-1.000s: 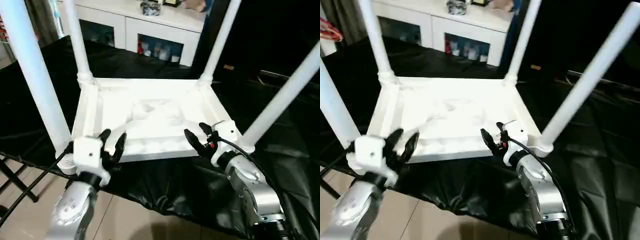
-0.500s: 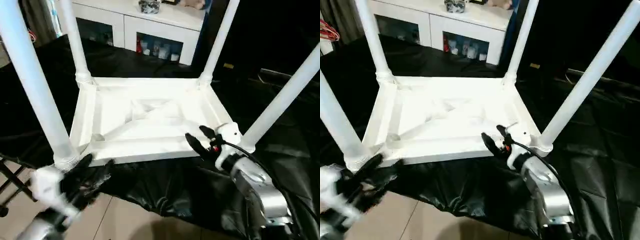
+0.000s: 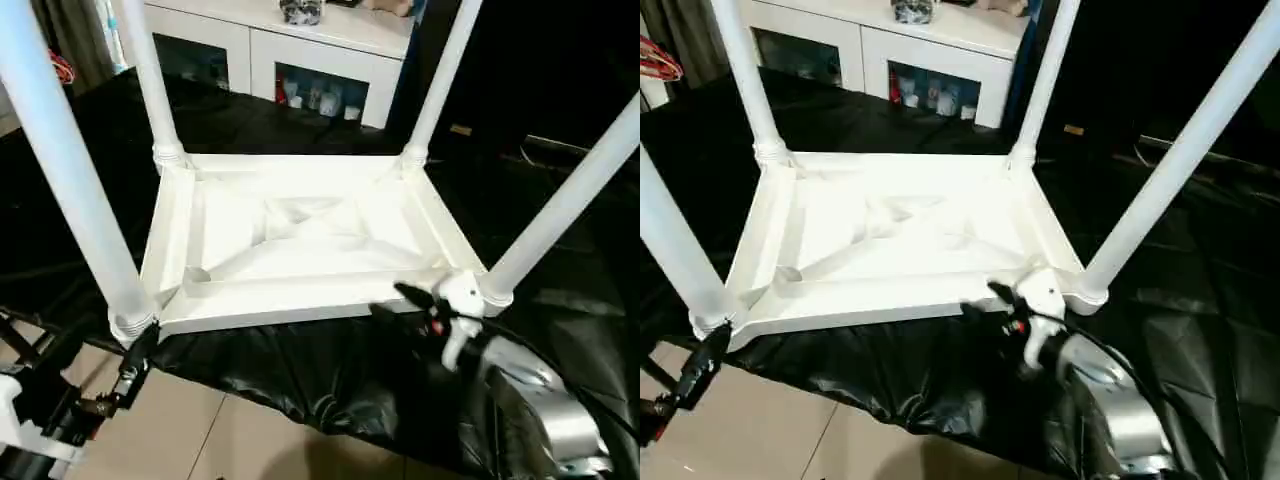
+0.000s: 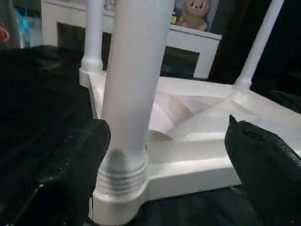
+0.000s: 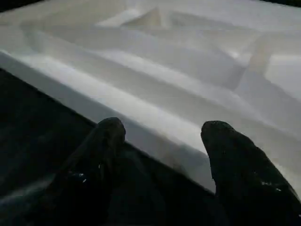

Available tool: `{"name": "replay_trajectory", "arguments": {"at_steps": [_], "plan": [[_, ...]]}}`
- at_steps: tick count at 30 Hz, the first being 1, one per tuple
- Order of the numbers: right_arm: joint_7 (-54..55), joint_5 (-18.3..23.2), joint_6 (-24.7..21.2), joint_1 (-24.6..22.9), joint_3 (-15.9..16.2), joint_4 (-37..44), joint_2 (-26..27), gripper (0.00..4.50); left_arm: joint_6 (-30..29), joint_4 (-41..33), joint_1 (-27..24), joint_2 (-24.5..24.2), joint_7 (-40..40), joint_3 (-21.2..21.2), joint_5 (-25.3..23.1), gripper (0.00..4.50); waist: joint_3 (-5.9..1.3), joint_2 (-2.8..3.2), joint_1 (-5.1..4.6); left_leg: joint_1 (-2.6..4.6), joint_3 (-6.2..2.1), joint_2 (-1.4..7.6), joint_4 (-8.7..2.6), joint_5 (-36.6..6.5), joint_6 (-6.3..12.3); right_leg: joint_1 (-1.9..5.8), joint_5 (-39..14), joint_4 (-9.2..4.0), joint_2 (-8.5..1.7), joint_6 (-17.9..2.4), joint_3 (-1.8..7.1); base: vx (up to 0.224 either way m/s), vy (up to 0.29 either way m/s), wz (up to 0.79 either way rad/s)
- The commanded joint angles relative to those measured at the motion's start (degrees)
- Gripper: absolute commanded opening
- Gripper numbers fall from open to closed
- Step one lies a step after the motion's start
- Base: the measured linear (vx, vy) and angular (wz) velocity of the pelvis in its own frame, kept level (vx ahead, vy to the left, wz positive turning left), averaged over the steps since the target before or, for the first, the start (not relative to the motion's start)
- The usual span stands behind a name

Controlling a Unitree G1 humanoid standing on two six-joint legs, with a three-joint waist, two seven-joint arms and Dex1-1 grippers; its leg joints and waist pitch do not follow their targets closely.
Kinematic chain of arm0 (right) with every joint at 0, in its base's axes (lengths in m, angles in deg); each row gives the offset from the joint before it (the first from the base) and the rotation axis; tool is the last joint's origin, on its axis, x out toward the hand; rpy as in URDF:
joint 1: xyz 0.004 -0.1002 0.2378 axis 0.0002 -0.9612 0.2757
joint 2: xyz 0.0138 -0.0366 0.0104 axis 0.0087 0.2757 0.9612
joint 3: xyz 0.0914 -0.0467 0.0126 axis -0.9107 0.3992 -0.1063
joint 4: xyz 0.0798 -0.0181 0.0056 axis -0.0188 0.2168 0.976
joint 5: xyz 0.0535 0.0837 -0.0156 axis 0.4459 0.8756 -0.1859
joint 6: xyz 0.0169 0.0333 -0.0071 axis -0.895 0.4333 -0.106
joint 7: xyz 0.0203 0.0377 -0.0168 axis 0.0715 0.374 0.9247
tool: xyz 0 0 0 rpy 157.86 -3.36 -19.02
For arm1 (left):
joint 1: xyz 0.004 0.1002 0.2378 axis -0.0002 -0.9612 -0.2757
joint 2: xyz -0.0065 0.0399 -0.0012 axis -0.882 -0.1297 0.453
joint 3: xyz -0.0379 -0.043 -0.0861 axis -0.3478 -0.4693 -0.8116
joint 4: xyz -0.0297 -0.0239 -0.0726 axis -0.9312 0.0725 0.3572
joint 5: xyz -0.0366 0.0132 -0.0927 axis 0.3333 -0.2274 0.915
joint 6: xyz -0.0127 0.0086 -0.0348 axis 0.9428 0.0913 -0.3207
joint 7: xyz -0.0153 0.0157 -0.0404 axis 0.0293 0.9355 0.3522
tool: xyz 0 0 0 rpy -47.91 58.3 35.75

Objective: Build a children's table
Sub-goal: Rotate table base

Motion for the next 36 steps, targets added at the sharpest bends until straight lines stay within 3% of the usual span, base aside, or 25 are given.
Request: {"name": "replay_trajectory", "arguments": {"at_steps": [1, 3, 5, 6, 7, 8, 9, 11, 12, 13, 19, 20, 23, 24, 26, 27, 28, 30, 32, 36], "plan": [[-0.52, 0.29, -0.24, -0.03, -0.28, 0.76, -0.88, 3.01, 0.71, 0.98, 0.78, -0.32, 0.71, -0.67, -0.56, 4.48, -1.93, 1.21, -0.12, 0.21, -1.82, 4.71, -5.51, -11.02, 0.74, 1.36, -7.44, -4.84, -6.74, -8.71, 3.52, 0.000, 0.000, 0.00], [0.07, -0.03, -0.27, -0.03, -0.43, 0.58, -0.86, 3.01, 1.40, 4.01, 4.31, -1.51, 1.04, -0.32, -2.15, 4.48, -1.80, 1.39, -0.13, 0.34, -1.82, 4.63, -5.60, -11.69, 0.63, 1.18, -9.15, -5.14, -6.63, -8.26, 3.48, 0.000, 0.000, 0.00], [0.33, -0.16, -0.38, -0.07, -0.48, 0.57, -0.85, 3.01, 1.71, 5.19, 5.88, -1.98, 1.08, 0.01, -2.66, 4.48, -2.14, 1.45, -0.07, 0.46, -1.85, 4.59, -5.38, -10.18, 0.64, 1.31, -7.22, -4.82, -6.69, -8.32, 3.50, 0.000, 0.000, 0.00], [2.06, -1.59, -1.29, -0.05, -0.42, -0.27, -1.04, 3.01, 2.03, 8.91, 10.27, -3.28, 1.73, 1.37, -5.16, 4.48, -2.21, 1.44, -0.06, 0.40, -1.90, 4.66, -5.37, -9.53, 0.63, 1.44, -6.25, -4.67, -6.77, -8.54, 3.46, 0.000, 0.000, 0.00], [2.89, -2.37, -1.52, 0.00, -0.37, -0.85, -1.15, 3.01, 1.88, 10.63, 12.13, -3.87, 2.38, 2.01, -6.69, 4.48, -2.49, 1.67, -0.06, 0.89, -1.72, 4.48, -5.12, -8.44, 0.52, 1.17, -4.22, -4.51, -6.44, -8.61, 3.30, 0.000, 0.000, 0.00], [2.89, -2.37, -1.52, 0.00, -0.37, -0.85, -1.15, 3.01, 1.88, 10.63, 12.13, -3.87, 2.38, 2.01, -6.69, 4.48, -2.43, 1.79, 0.05, 0.90, -1.73, 4.49, -5.14, -8.17, 0.45, 1.10, -3.59, -4.44, -6.50, -8.81, 3.32, 0.000, 0.000, 0.00], [3.28, -2.78, -1.66, 0.03, -0.29, -1.21, -1.27, 3.01, 2.40, 12.05, 13.67, -4.13, 2.65, 2.35, -7.71, 4.48, -2.49, 1.81, -0.07, 0.40, -1.84, 4.48, -5.22, -7.23, 0.33, 1.68, -2.01, -4.27, -6.66, -9.19, 3.29, 0.000, 0.000, 0.00], [3.60, -3.10, -2.28, 0.01, -0.21, -1.36, -1.47, 3.01, 2.10, 13.22, 15.21, -4.07, 2.87, 2.51, -7.59, 4.48, -2.64, 1.84, -0.02, 0.43, -1.83, 4.53, -5.13, -6.56, 0.11, 1.78, -0.44, -4.04, -6.77, -9.78, 3.24, 0.000, 0.000, 0.00], [4.33, -3.63, -2.80, 0.06, -0.30, -1.66, -1.65, 3.01, 2.35, 14.75, 17.08, -3.96, 2.78, 2.87, -7.62, 4.48, -2.75, 2.20, 0.02, 0.47, -1.82, 4.55, -5.05, -6.18, 0.02, 1.82, 0.53, -3.91, -6.81, -10.10, 3.25, 0.000, 0.000, 0.00], [6.24, -4.89, -4.23, 0.43, -0.63, -2.62, -2.05, 3.01, 1.59, 17.17, 20.40, -4.11, 2.18, 4.10, -7.42, 4.48, -2.83, 2.03, -0.07, 0.38, -1.77, 4.50, -5.00, -5.39, 0.06, 1.99, 2.30, -3.78, -6.79, -10.57, 3.23, 0.000, 0.000, 0.00], [8.24, -5.37, -4.52, 1.35, -1.54, -3.76, -1.97, 3.01, 1.31, 19.76, 24.60, -4.94, -0.81, 6.17, -6.20, 4.48, -2.82, 2.06, 0.02, 0.65, -1.60, 4.47, -4.98, -6.93, -0.26, 1.85, -1.01, -4.10, -6.88, -10.99, 3.27, 0.000, 0.000, 0.00], [9.43, -5.99, -4.56, 2.14, -1.86, -4.47, -1.85, 3.01, -0.23, 19.69, 25.83, -5.55, -3.47, 7.21, -3.96, 4.48, -2.83, 2.12, 0.09, 0.82, -1.52, 4.46, -4.96, -7.36, -0.49, 1.66, -1.77, -4.14, -6.87, -11.23, 3.24, 0.000, 0.000, 0.00], [10.76, -6.76, -4.69, 3.31, -1.96, -5.81, -1.58, 3.01, -2.30, 18.92, 26.23, -6.17, -6.16, 8.28, -1.49, 4.48, -2.75, 2.33, 0.17, 0.76, -1.57, 4.47, -5.11, -8.42, -1.04, 1.62, -3.15, -4.10, -6.80, -11.43, 3.16, 0.000, 0.000, 0.00], [11.07, -6.95, -4.73, 3.70, -1.94, -6.28, -1.46, 3.01, -2.76, 18.76, 26.28, -6.38, -6.84, 8.60, -0.99, 4.48, -2.72, 2.20, 0.22, 0.91, -1.37, 4.38, -5.10, -9.32, -1.35, 1.44, -4.18, -4.20, -6.75, -11.49, 3.18, 0.000, 0.000, 0.00], [11.43, -7.92, -3.99, 5.44, -1.08, -8.74, -1.15, 3.01, -6.16, 17.65, 25.94, -7.27, -9.39, 9.85, 1.73, 4.48, -2.72, 1.37, 0.21, 0.81, -1.18, 4.36, -5.11, -9.57, -1.24, 1.43, -5.83, -4.25, -6.80, -11.50, 3.14, 0.000, 0.000, 0.00], [11.49, -8.18, -3.83, 5.92, -0.77, -9.32, -1.11, 3.01, -6.60, 17.43, 25.89, -7.69, -10.17, 10.37, 1.89, 4.48, -2.65, 1.79, 0.34, 0.99, -1.07, 4.41, -5.10, -9.99, -1.31, 1.15, -7.22, -4.32, -6.88, -11.37, 3.15, 0.000, 0.000, 0.00], [11.70, -8.26, -3.92, 6.70, -0.61, -9.91, -0.87, 3.01, -6.67, 17.52, 26.10, -8.27, -11.16, 11.00, 1.75, 4.48, -2.65, 1.35, 0.24, 0.89, -1.01, 4.44, -5.17, -10.30, -1.22, 1.23, -8.17, -4.47, -6.83, -11.02, 3.10, 0.000, 0.000, 0.00], [11.80, -8.26, -3.86, 6.94, -0.65, -9.99, -0.78, 3.01, -7.04, 17.46, 26.19, -8.45, -11.46, 11.20, 1.93, 4.48, -2.74, 1.69, 0.33, 0.85, -1.06, 4.44, -5.20, -9.70, -1.16, 1.21, -7.77, -4.34, -6.90, -10.63, 3.11, 0.000, 0.000, 0.00], [12.17, -7.45, -3.16, 7.79, -1.37, -10.08, -0.16, 3.01, -7.86, 17.41, 26.62, -9.12, -12.49, 11.90, 2.14, 4.48, -2.82, 1.25, 0.34, 0.78, -0.92, 4.44, -5.15, -8.57, -0.77, 1.25, -6.69, -4.22, -6.96, -10.37, 3.10, 0.000, 0.000, 0.00], [13.11, -6.59, -0.48, 8.45, -2.80, -10.20, 0.67, 3.01, -10.37, 16.00, 26.51, -10.05, -14.42, 13.44, 3.70, 4.48, -3.01, 1.21, 0.44, 0.65, -0.86, 4.49, -5.14, -7.09, -0.64, 1.39, -4.17, -3.91, -7.03, -10.48, 3.04, 0.000, 0.000, 0.00]]}}
